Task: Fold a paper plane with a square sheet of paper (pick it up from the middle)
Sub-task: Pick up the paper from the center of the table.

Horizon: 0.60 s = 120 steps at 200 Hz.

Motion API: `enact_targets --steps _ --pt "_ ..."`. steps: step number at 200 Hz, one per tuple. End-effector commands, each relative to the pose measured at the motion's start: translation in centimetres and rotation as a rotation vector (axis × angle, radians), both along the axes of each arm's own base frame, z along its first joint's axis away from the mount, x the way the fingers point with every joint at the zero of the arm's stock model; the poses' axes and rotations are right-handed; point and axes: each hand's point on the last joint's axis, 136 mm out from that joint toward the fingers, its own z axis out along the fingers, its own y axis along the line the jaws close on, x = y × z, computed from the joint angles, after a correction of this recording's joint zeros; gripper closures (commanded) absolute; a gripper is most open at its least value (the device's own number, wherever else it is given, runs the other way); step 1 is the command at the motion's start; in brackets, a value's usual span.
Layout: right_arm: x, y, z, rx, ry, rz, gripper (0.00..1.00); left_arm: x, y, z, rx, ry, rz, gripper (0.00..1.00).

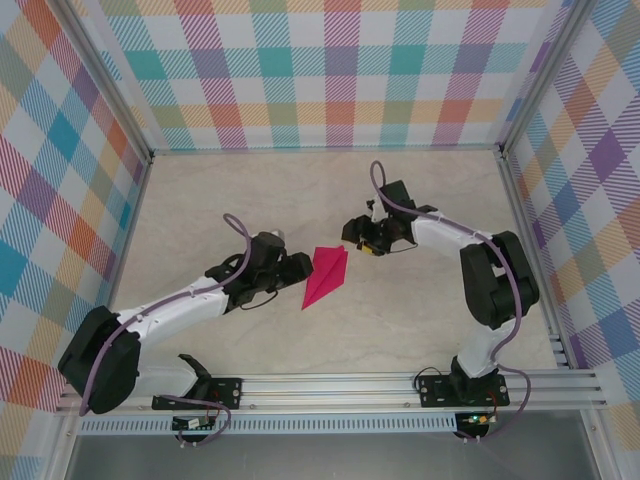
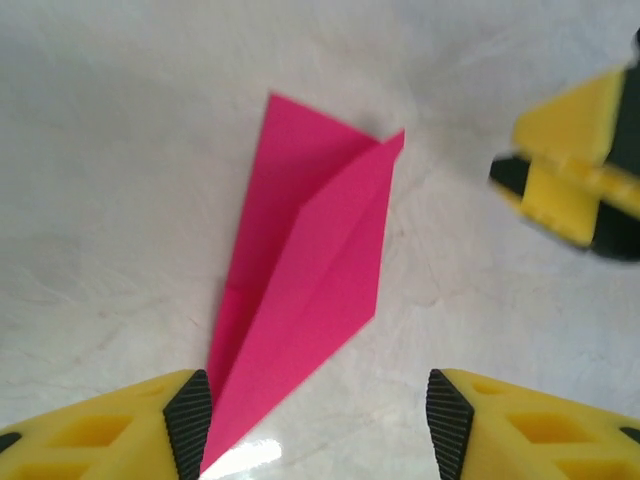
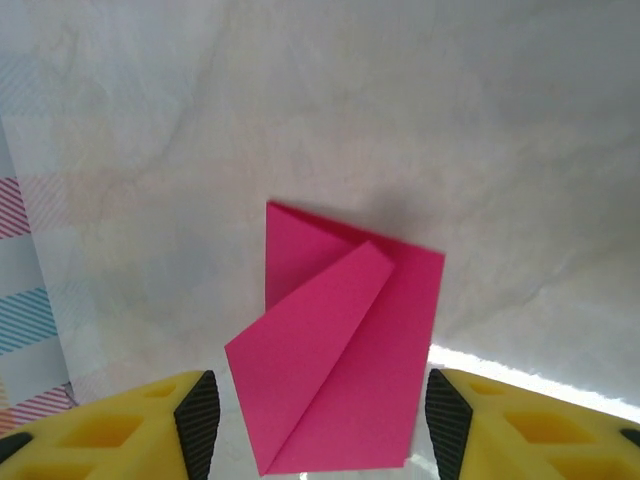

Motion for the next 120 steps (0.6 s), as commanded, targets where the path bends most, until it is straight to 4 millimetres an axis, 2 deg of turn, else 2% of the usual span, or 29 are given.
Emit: enact_targets --steps 1,31,76,120 --pt "-2.4 1.8 -1.0 0.035 0.105 0.0 0.41 0.8 2.6 -0.7 0.06 0.006 0.094 0.31" --pt "-3.3 3.6 -2.1 0.073 0.15 0.026 0.46 0.9 3.3 -2.2 0.072 0.055 0.099 0.23" --pt "-3.2 4.0 -3.6 0.05 0.185 0.01 0.5 1.0 3.6 -4.2 0.052 0.107 0.109 0.11" --pt "-2.9 4.8 -4.1 0.059 0.193 0.021 0.52 1.0 4.0 -4.8 0.045 0.128 0.118 0.05"
